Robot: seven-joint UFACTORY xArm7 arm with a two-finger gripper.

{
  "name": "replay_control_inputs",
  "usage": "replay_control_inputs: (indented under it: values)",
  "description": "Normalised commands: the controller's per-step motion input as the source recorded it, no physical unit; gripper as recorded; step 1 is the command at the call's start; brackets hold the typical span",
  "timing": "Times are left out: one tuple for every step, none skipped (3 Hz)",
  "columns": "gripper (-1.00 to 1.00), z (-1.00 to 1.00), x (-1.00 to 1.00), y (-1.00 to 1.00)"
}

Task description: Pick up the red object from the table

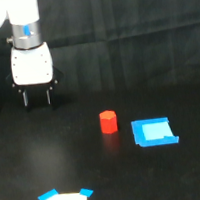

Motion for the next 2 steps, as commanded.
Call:
replay_control_inputs:
  values:
    - [0.73, -0.16, 1.0, -0.65]
    - [0.87, -0.25, 0.81, -0.45]
